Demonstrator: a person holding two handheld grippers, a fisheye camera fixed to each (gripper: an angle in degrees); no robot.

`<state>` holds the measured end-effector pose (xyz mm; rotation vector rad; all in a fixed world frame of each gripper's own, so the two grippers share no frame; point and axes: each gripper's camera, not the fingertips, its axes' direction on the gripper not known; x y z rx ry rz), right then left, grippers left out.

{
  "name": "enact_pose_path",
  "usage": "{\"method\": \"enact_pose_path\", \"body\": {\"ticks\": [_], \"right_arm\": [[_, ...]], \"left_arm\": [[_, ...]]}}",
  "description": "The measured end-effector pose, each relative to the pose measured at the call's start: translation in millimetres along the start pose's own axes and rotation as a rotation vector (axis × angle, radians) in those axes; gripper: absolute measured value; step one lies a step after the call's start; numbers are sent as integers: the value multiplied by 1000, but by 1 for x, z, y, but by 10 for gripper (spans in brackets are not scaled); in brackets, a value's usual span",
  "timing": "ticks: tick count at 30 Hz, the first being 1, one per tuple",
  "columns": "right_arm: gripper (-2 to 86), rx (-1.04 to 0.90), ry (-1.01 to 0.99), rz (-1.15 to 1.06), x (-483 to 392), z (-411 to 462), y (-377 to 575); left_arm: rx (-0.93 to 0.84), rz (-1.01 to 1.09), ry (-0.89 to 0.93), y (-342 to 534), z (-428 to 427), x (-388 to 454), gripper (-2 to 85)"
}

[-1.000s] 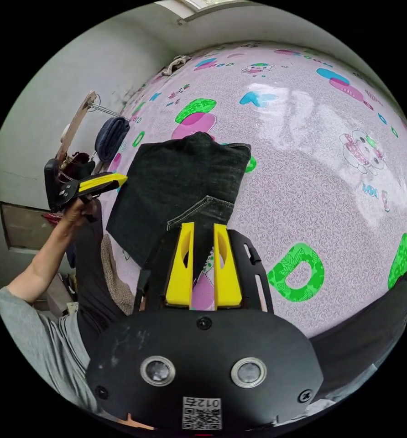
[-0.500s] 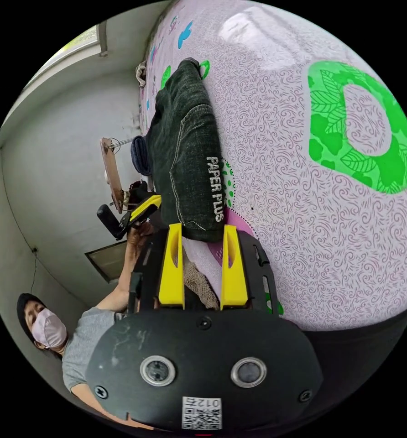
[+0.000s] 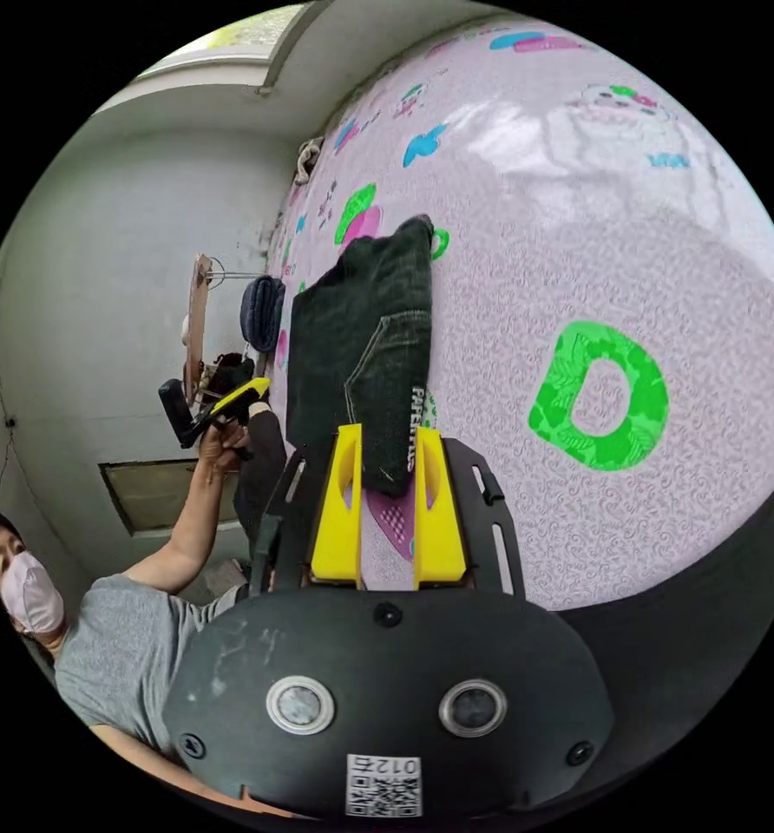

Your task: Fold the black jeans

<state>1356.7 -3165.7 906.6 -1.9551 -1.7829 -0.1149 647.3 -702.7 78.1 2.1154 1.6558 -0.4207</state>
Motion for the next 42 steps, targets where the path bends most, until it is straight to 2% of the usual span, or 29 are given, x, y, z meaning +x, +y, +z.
{"method": "enact_pose_path", "body": {"ticks": [5, 8, 12, 16, 21, 27, 35, 42], "right_arm": [[113, 177, 72, 4, -16, -14, -45], [116, 217, 41, 59, -11, -12, -69], [116, 217, 46, 88, -5, -4, -93], [106, 140, 84, 47, -5, 13, -118], [21, 103, 186, -55, -13, 26, -134], [1, 175, 109, 67, 9, 29, -138], [52, 135, 34, 73, 30, 15, -144], [114, -21, -120, 94, 69, 15, -109]], "left_arm": [[28, -160, -63, -57, 9, -32, 41], [16, -309, 2, -79, 26, -69, 67], [-12, -389, 157, -95, 50, -106, 79], [-5, -399, 213, -104, 59, -122, 67], [45, -402, 286, -105, 62, -142, 35], [108, -540, 442, -83, 78, -185, 27], [162, -519, 456, -77, 51, -208, 58], [15, -380, 454, -35, 28, -181, 106]]}}
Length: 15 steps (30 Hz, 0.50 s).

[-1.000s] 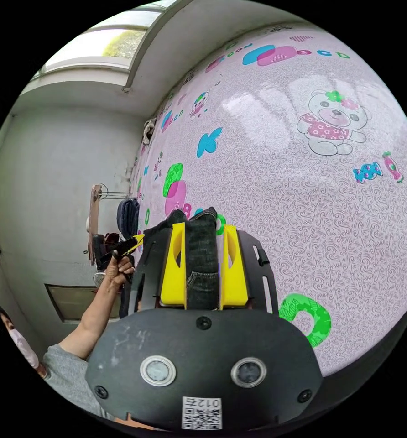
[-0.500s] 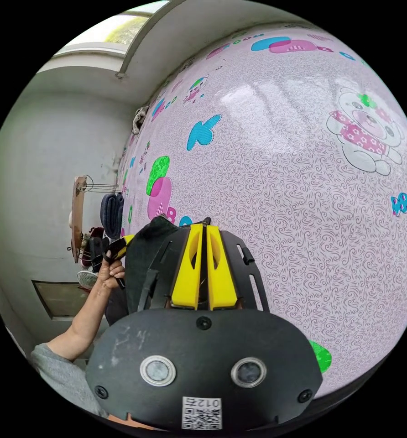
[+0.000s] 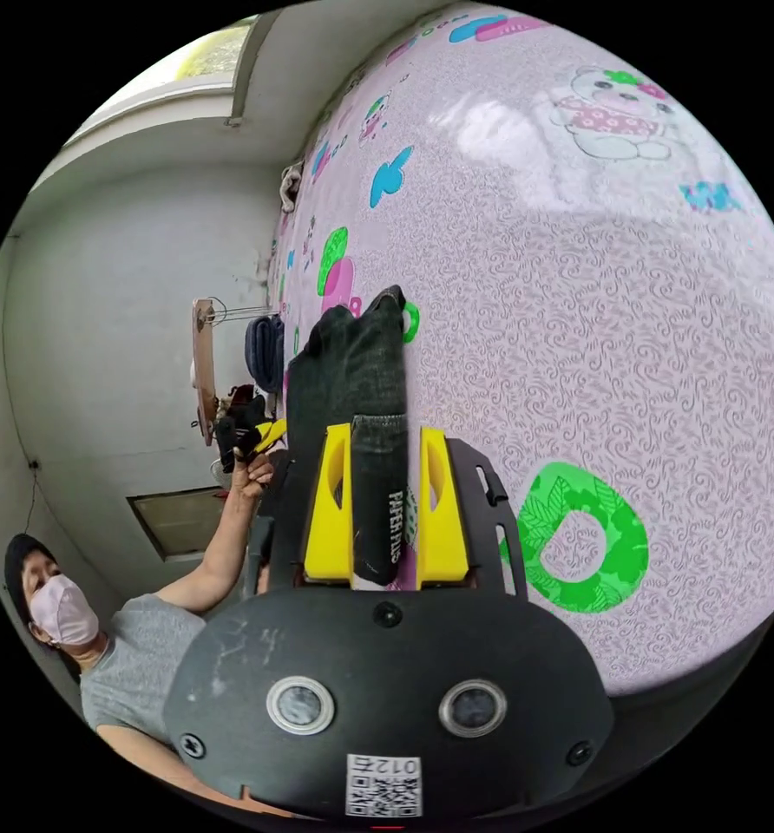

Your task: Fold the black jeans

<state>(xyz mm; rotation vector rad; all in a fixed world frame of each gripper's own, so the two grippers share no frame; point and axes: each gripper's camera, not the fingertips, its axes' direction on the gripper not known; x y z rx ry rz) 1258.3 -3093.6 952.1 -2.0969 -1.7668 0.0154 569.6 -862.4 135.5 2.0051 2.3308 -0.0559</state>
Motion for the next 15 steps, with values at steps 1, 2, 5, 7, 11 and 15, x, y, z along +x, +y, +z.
{"method": "enact_pose_path", "body": {"ticks": [1, 2, 5, 7, 11, 15], "right_arm": [[118, -17, -18, 6, 8, 3, 2], [122, -36, -14, 7, 14, 8, 2], [125, -74, -43, 0, 28, 21, -4], [125, -95, -52, -9, 34, 29, -9], [122, -119, -11, -51, 48, 45, -23], [112, -133, 43, -82, 63, 56, -34]], "left_arm": [[-15, -2, -6, 3, 3, 0, 110], [-45, -7, -25, 6, 11, -3, 117], [-74, -60, 35, 8, 28, -20, 130], [-108, -88, 53, 6, 39, -29, 135], [-103, -83, 64, 1, 49, -39, 141], [-115, -67, 77, -7, 58, -48, 143]]}}
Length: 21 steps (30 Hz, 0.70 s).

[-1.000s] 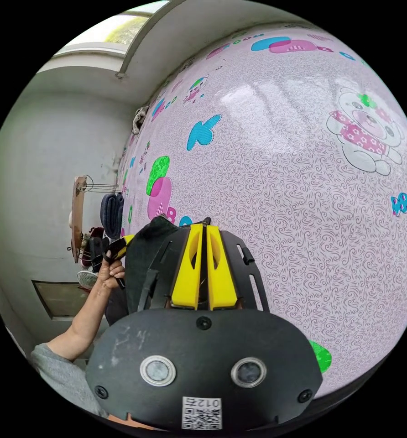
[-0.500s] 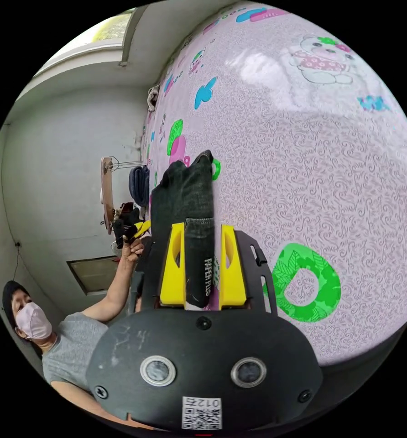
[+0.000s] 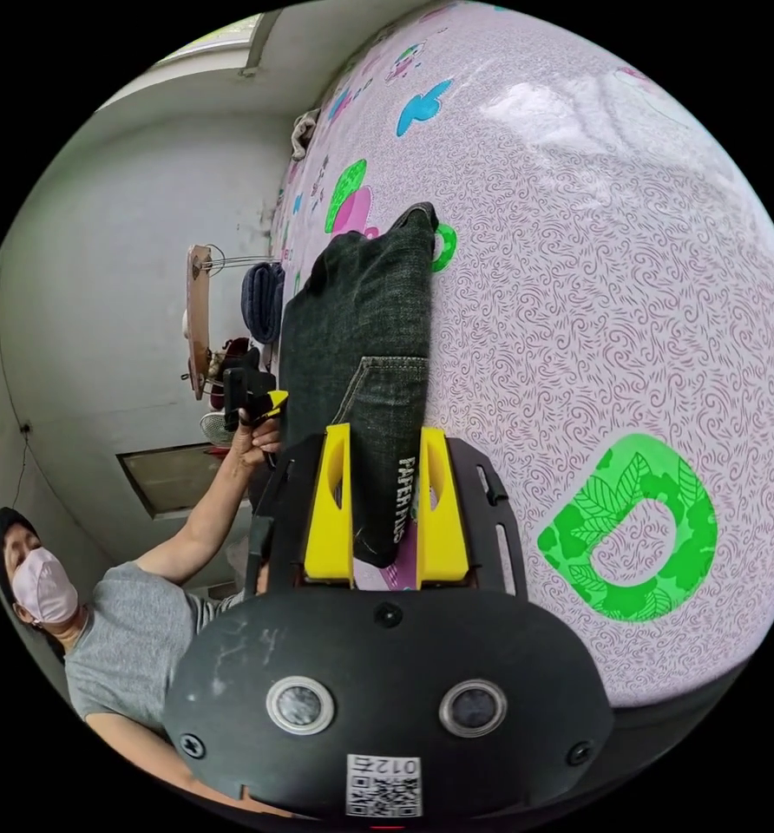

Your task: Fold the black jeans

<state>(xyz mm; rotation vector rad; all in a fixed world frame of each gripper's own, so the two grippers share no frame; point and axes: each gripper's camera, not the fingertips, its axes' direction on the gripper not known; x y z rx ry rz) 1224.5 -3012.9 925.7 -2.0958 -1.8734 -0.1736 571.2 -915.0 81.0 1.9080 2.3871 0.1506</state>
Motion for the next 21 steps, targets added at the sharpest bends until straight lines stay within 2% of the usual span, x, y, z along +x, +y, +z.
{"method": "enact_pose_path", "body": {"ticks": [9, 17, 21], "right_arm": [[111, -23, 23, -22, 60, 32, -30], [67, 32, -107, 8, 151, 72, -52], [55, 88, -141, 7, 182, 87, -54]], "left_arm": [[-52, 78, 58, -19, 32, -24, 134], [-30, 55, 121, -11, 51, -62, 104], [-13, 66, 65, 2, 58, -63, 91]]}}
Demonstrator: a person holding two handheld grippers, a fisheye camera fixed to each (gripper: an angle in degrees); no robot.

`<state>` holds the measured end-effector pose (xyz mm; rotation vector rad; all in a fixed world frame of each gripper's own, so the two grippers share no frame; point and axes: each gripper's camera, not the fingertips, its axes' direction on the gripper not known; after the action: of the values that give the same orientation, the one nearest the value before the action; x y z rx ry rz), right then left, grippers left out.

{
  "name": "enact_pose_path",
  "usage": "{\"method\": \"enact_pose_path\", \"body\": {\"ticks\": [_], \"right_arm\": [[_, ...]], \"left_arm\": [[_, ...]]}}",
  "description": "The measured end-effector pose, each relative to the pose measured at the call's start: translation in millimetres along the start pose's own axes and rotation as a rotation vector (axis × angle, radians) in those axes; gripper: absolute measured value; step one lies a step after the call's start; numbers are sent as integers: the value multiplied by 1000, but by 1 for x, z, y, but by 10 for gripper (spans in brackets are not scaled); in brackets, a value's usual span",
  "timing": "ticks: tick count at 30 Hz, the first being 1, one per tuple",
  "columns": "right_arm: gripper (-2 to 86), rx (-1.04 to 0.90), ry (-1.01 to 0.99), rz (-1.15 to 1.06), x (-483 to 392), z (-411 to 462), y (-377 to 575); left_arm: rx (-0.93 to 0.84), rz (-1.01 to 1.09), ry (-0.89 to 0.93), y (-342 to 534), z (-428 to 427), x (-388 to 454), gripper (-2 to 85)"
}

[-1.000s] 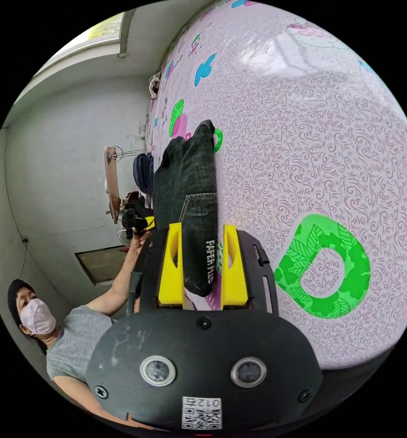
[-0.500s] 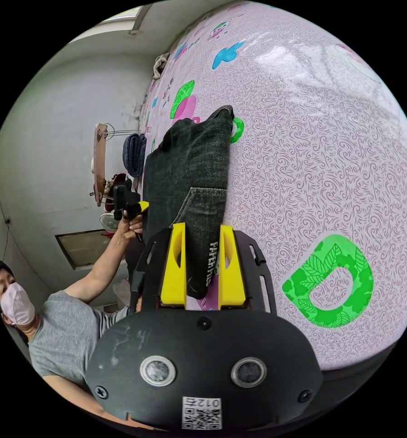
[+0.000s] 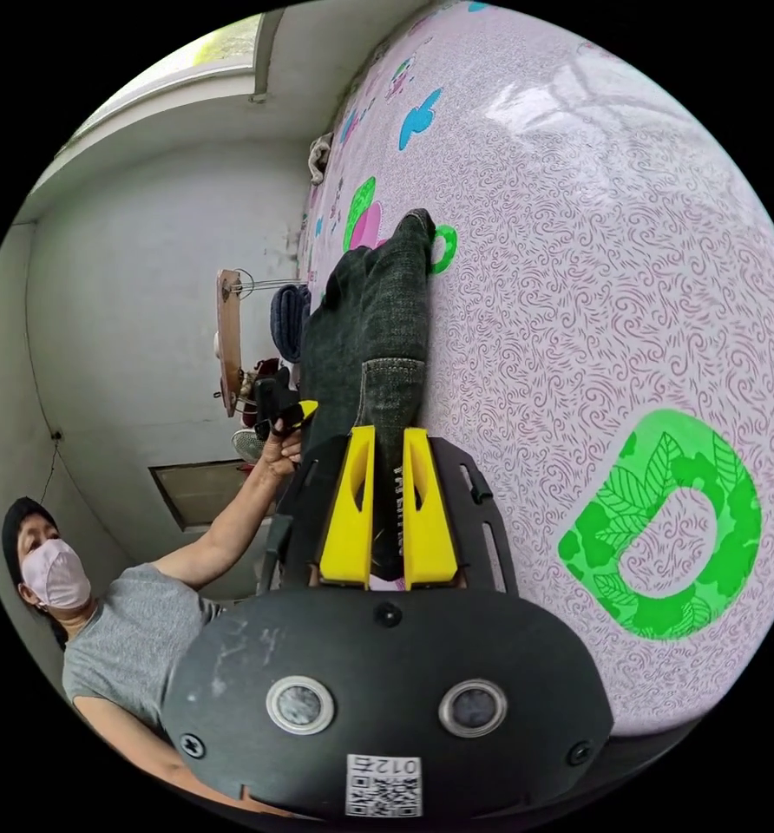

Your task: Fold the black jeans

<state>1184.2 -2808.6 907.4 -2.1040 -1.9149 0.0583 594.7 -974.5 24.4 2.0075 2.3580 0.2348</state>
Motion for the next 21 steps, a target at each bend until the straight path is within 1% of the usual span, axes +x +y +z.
{"method": "enact_pose_path", "body": {"ticks": [4, 7, 10, 16, 21], "right_arm": [[51, -23, 41, -52, 25, 21, -3], [49, -47, 72, -98, 36, 42, -8], [49, -77, 101, -189, 37, 67, -18], [49, -169, 88, -403, 18, 150, -52], [49, -276, 41, -566, 1, 243, -74]], "left_arm": [[2, 3, -42, 24, 4, 1, 85], [43, 14, -46, 53, 2, 2, 82], [111, 30, -46, 86, -15, 2, 79], [345, 45, -77, 174, -104, -3, 74], [571, 34, -167, 285, -196, -15, 73]]}}
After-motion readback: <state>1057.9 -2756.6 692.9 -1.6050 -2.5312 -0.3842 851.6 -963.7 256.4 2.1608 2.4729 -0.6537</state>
